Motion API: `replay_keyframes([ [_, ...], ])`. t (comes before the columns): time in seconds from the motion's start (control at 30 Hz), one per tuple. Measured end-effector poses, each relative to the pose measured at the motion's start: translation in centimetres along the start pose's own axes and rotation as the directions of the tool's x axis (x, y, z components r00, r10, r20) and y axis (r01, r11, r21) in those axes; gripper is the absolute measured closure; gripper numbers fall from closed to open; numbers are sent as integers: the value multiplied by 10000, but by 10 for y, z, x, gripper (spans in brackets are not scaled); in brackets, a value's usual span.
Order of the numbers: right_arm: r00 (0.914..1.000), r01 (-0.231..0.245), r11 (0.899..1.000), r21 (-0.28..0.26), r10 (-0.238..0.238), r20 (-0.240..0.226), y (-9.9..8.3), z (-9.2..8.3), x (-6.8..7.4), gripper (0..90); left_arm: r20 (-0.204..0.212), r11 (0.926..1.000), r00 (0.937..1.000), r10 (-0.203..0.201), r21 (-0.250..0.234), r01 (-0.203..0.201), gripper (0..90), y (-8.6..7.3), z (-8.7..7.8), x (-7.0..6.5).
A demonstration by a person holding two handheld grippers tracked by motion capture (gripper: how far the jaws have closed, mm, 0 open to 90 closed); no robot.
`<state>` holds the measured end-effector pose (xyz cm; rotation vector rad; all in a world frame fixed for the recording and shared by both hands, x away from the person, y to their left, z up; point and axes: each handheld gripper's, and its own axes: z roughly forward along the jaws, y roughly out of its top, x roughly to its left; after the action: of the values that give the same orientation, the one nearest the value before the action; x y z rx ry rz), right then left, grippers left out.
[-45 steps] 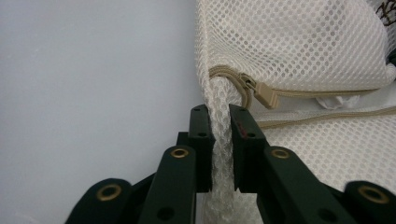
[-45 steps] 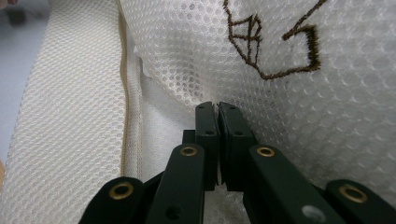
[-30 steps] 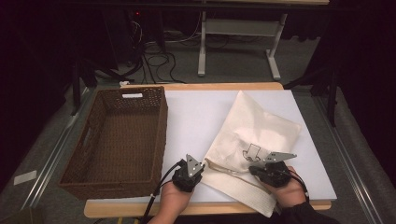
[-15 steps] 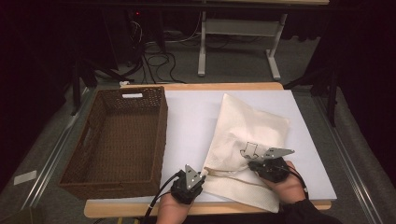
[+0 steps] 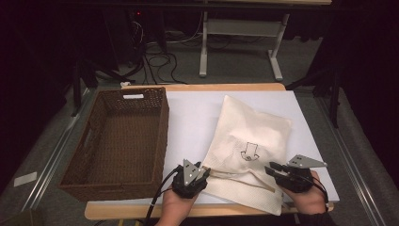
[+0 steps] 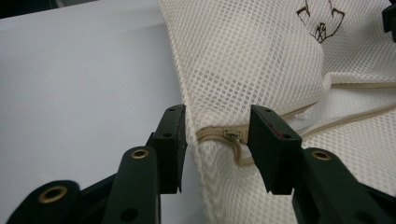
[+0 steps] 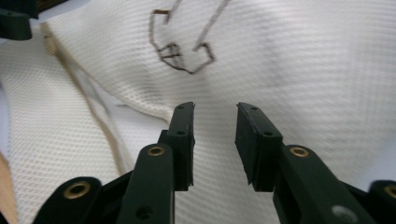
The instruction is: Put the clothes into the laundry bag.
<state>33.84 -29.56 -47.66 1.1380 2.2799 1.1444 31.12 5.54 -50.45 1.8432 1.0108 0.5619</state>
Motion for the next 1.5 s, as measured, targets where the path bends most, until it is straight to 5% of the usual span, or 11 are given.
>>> replay_keyframes([
  [0.3, 9899, -1070, 9936, 348, 1032, 969, -18, -11, -16, 456, 121, 9989, 9998, 187, 438, -192, 483, 9, 23, 4],
  [0.5, 9839, -1609, 9816, 1031, 1514, 948, -30, -3, -25, 394, 373, 9921, 9981, -491, 1169, 444, 525, 9, 33, 10],
  [0.6, 9818, -1847, 9758, 1167, 1780, 660, -33, 0, -28, 447, 634, 9861, 9945, -829, 1493, 727, 568, 8, 37, 14],
  [0.7, 9864, -1599, 9797, 1212, 1537, 591, -32, 2, -26, 551, 784, 9791, 9924, -949, 1873, 789, 618, 5, 40, 14],
  [0.9, 9912, -1300, 9827, 1318, 1255, 423, -25, 7, -24, 856, 650, 9861, 9971, -399, 1635, 288, 781, 4, 36, 8],
  [1.27, 9979, -422, 9928, 1119, 364, 528, 0, 30, -26, 876, -390, 9982, 9992, -108, 580, 130, 795, 1, 11, 9],
  [1.5, 9967, -251, 9961, 843, 185, 786, 18, 45, -39, 877, -5, 9973, 9999, -124, 729, 124, 789, -3, 20, 6],
])
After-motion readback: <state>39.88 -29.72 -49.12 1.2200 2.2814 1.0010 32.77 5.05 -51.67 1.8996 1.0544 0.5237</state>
